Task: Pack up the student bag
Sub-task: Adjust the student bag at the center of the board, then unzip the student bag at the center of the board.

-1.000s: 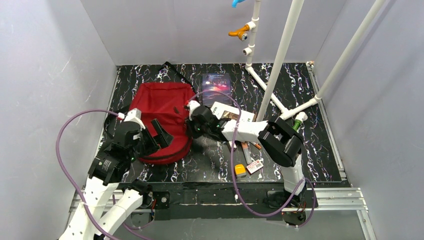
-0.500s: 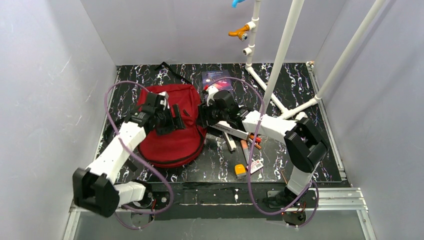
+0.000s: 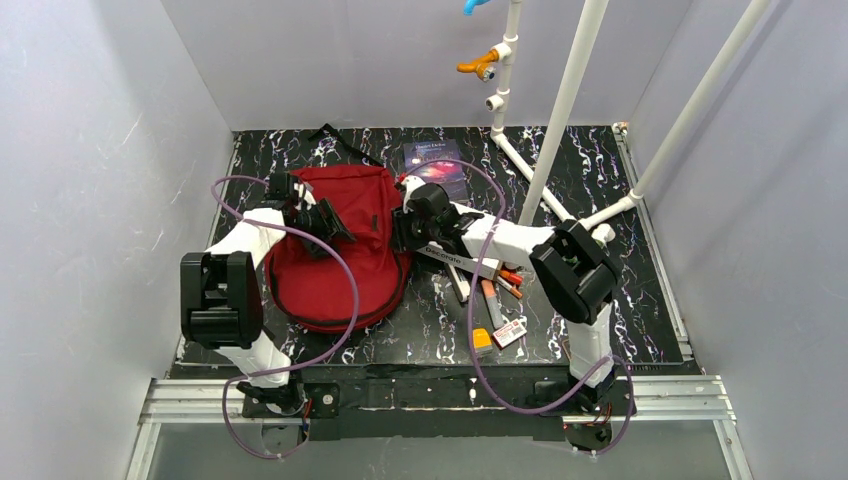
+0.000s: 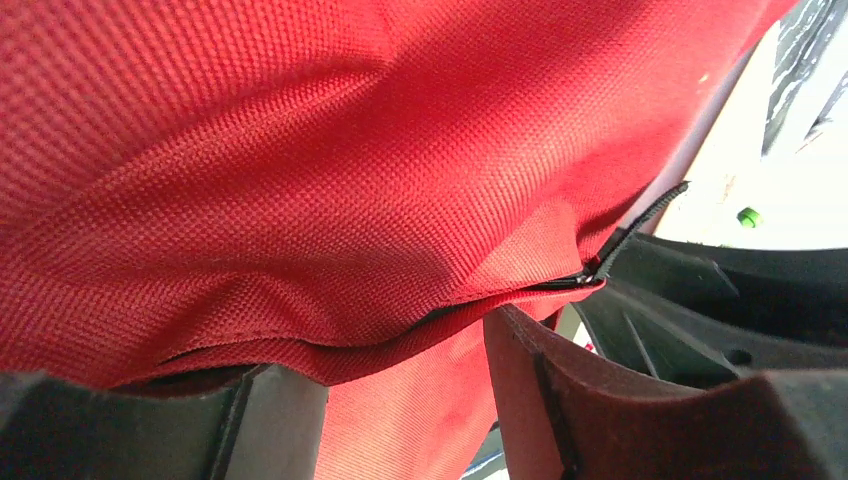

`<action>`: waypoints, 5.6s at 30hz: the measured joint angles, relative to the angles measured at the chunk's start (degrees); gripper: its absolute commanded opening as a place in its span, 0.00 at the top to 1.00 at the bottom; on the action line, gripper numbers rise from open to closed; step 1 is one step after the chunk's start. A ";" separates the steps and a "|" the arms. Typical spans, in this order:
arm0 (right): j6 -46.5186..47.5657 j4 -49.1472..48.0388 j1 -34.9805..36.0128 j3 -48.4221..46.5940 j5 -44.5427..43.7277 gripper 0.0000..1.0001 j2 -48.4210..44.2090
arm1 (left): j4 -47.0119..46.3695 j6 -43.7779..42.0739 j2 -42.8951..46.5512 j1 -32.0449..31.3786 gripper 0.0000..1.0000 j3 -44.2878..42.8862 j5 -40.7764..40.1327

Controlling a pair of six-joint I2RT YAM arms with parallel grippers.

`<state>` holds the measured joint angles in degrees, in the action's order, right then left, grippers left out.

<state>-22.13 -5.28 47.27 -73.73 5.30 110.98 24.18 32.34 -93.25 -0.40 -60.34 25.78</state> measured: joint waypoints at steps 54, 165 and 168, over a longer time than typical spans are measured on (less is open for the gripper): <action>-11.41 -21.46 4.11 25.99 15.61 0.99 -18.05 | -12.52 4.42 -14.75 -6.86 0.32 -11.93 8.52; -41.66 -0.81 4.39 9.20 -1.31 0.99 -12.26 | -12.26 23.61 42.07 -63.10 1.00 34.03 -73.40; -30.49 2.32 0.90 1.99 4.02 0.99 -8.59 | -6.51 24.00 46.25 -63.10 1.00 34.01 -73.33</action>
<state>-52.62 -2.96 48.16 -71.75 9.32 102.39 17.67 56.34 -47.00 -63.51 -26.33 -47.55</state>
